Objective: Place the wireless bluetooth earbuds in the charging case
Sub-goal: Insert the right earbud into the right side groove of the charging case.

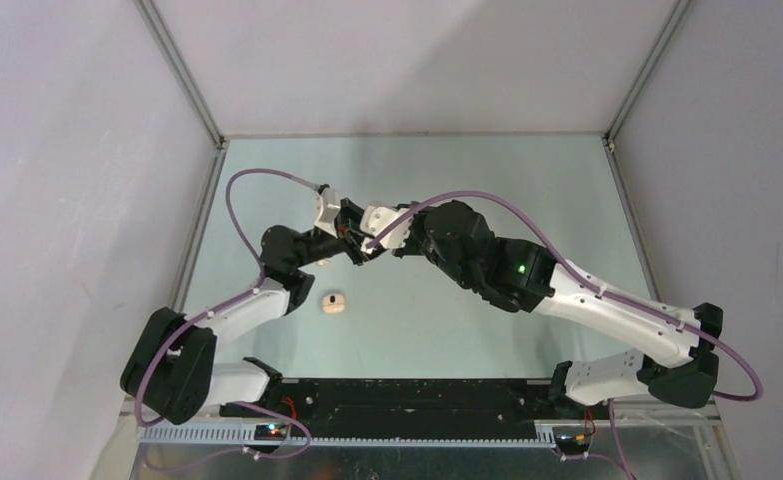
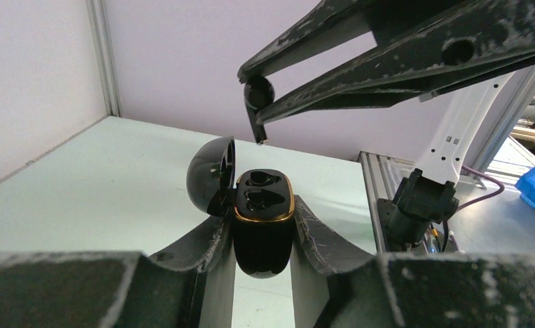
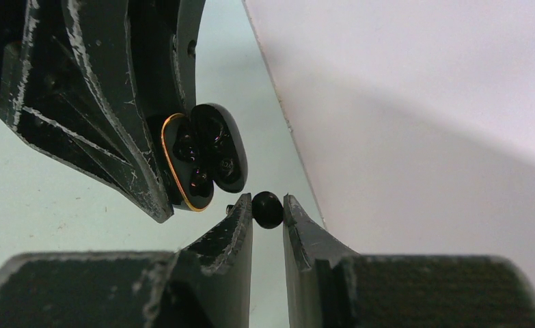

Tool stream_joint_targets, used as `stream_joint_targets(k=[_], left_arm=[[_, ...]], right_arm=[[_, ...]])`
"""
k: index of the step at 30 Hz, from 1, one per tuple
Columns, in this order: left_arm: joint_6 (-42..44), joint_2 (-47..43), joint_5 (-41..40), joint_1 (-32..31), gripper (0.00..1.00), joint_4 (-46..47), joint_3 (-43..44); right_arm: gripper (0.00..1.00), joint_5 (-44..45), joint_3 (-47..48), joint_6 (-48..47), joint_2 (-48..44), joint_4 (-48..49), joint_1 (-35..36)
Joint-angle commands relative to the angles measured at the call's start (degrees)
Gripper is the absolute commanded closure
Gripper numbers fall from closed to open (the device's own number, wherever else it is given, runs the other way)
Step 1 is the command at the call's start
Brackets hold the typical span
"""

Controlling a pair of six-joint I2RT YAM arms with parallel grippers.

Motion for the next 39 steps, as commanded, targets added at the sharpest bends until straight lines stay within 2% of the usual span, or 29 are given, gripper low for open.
stream_joint_targets(k=[1,21,39], left_arm=[[0.0,0.4,-1.2,-0.2,1.0,-0.5,0.8],[-5.7,1.1,0.2,-0.2,0.99,2.5,1.7],[-9.0,1.2,0.8,-0.2,0.99,4.5,2.0]], right_arm=[[0.78,1.5,1.1,-0.1,-1.9,2.6,1.0],[0.78,1.8,-2.8,-0.9,0.3,7.1,1.4],[0.78,0.5,-4.8,-1.4,0.6,7.2,1.8]])
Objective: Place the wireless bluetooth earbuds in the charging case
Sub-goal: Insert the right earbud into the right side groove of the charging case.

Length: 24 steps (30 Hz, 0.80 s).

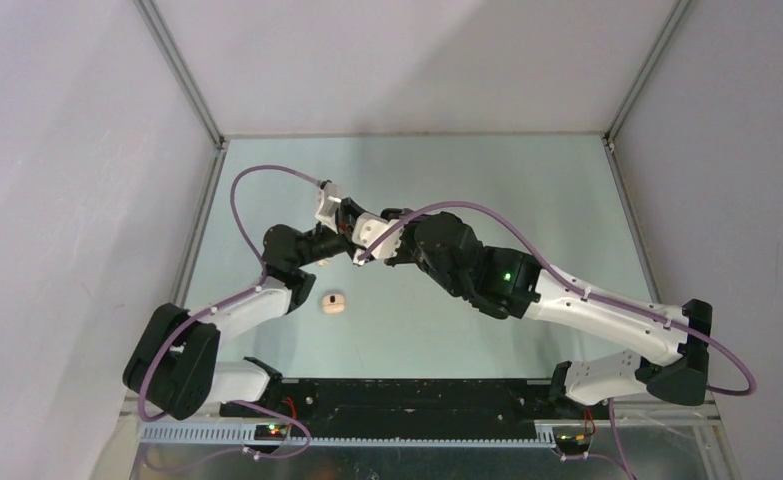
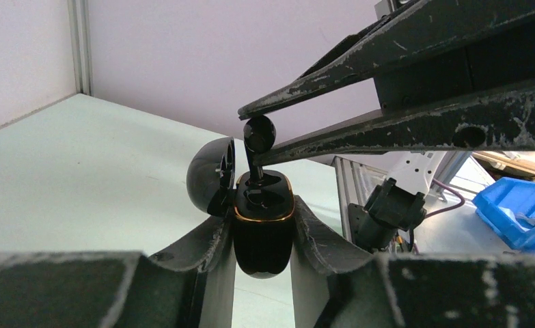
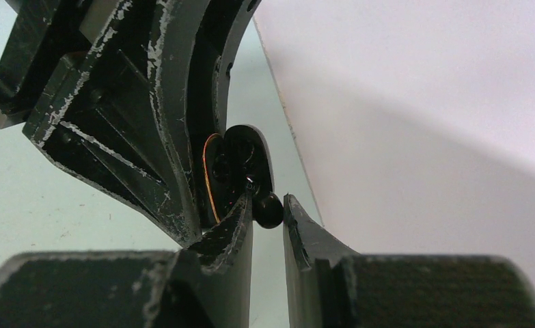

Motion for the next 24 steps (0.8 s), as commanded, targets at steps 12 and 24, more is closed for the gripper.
stream_joint_targets(k=[12,24], left_arm=[[-1.8,0.1,0.7,-0.2,0.99,4.1,2.0],[-1.3,0.1,0.7,-0.2,0.99,4.0,2.1]], right_arm=[[0.75,-1.8,-2.1,-0.6,-1.3,0.8,1.0],[0.65,-1.4,-2.1,-0.3,-1.7,0.3,1.7]])
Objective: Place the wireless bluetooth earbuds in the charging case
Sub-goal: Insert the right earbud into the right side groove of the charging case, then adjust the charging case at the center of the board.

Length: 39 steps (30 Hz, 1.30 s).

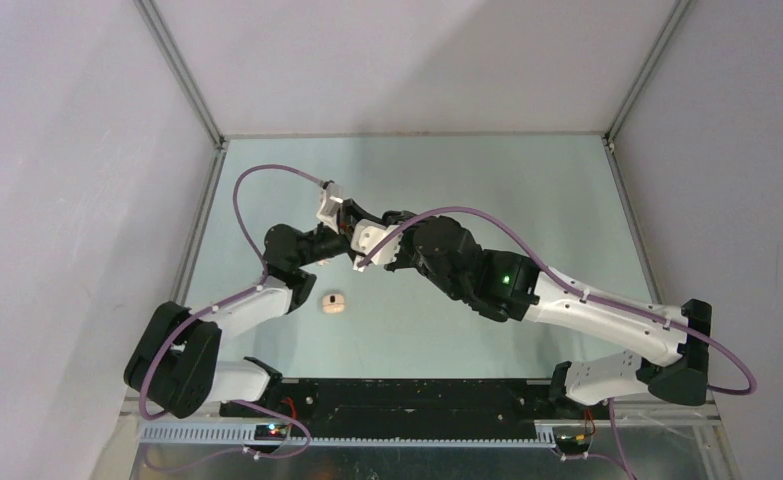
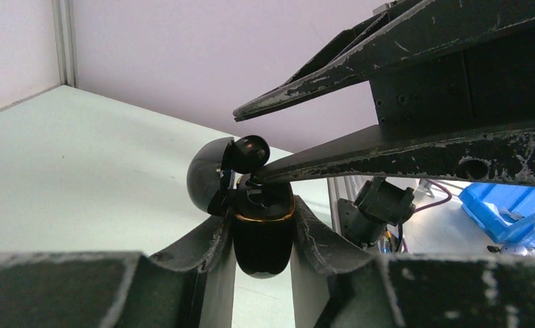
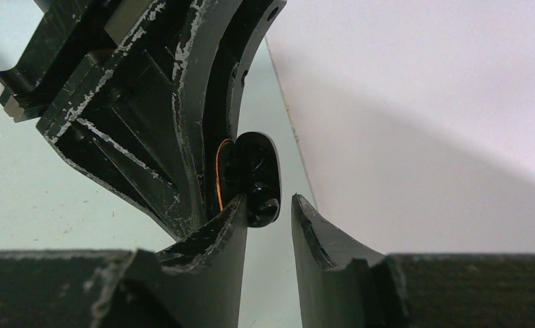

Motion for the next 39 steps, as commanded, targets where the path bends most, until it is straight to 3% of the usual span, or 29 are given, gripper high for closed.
stream_joint_targets(k=[1,15,19,24,28,33,39], left_arm=[[0.1,-0.4,-0.6,-0.2,0.99,3.9,2.1],[0.5,-0.4,-0.4,-0.2,0.99,3.8,2.1],[0.5,-0.6,-0.3,-0.2,0.99,3.9,2.0],[0.5,-0.8,0.0,-0.2,0.99,4.2,1.8],[0.5,-0.9,0.3,-0.2,0.99,4.5,1.9],[0.3,-0.9,0.6,-0.2,0.99,5.1,1.8],[0.1,-0.9,1.0,-0.2,0.99,5.3,1.9]], right_arm=[[0.64,-0.7,-0.3,0.9,-1.6,-0.4,0.8],[0.56,-7.7,7.9,8.2,-1.5,-9.4,-1.5],[0.48,-10.9,10.9,10.6,-1.1,-12.4,-3.0],[0.29,-14.2,14.0,13.2,-0.6,-15.3,-5.0],[0.24,-19.4,17.2,15.9,-0.5,-18.0,-7.1],[0.23,-22.7,20.8,19.2,-0.7,-19.1,-10.7],[0.34,-14.1,17.5,17.7,-0.1,-13.2,-10.6]])
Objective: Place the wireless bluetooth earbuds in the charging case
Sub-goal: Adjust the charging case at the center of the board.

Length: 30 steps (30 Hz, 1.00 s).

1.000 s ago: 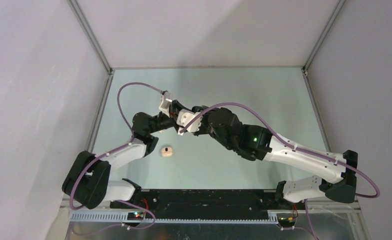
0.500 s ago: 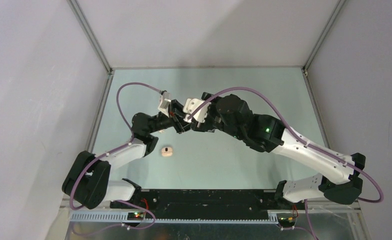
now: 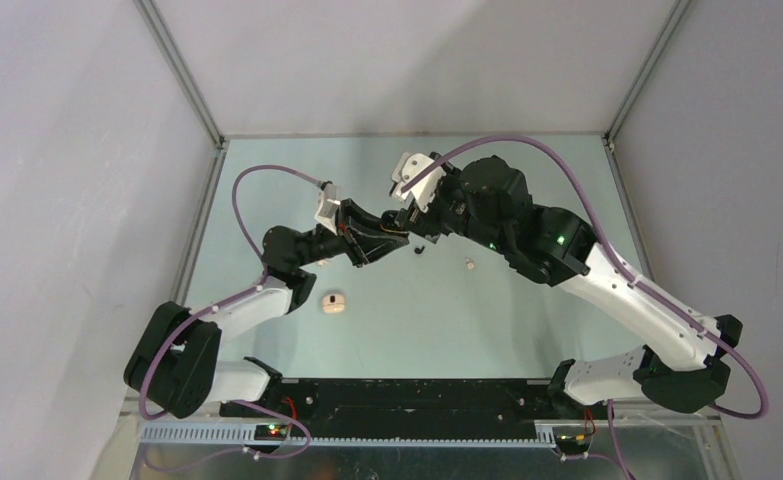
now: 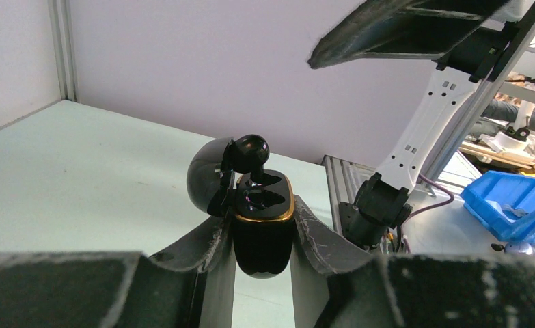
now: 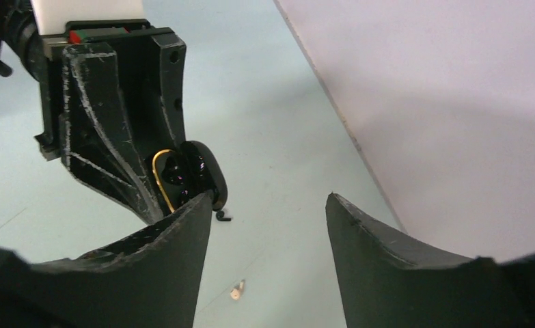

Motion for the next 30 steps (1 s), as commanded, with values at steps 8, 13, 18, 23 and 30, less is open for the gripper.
stream_joint_targets(k=[8,13,18,23,30], left_arm=[[0.5,-1.3,0.8,0.0,0.99,3.1,1.8],[0.7,-1.5,0.9,-0.1,0.99,3.1,1.6],[1.0,-1.8,0.9,-0.1,0.99,2.8,1.5],[1.4,-2.1,1.1,-0.1,0.99,2.5,1.3],[1.4,-2.0,1.1,-0.1,0.99,2.4,1.3]], right_arm=[[0.52,6.4,-3.3,-0.8,1.9,5.9,2.6],[0.52,5.8,-1.7,0.2,2.9,4.4,3.4],[0.55,5.6,-1.3,0.3,3.7,4.1,3.4],[0.62,5.5,-1.7,0.6,3.8,3.4,3.3],[0.64,2.4,-3.2,1.0,1.5,2.2,3.2]])
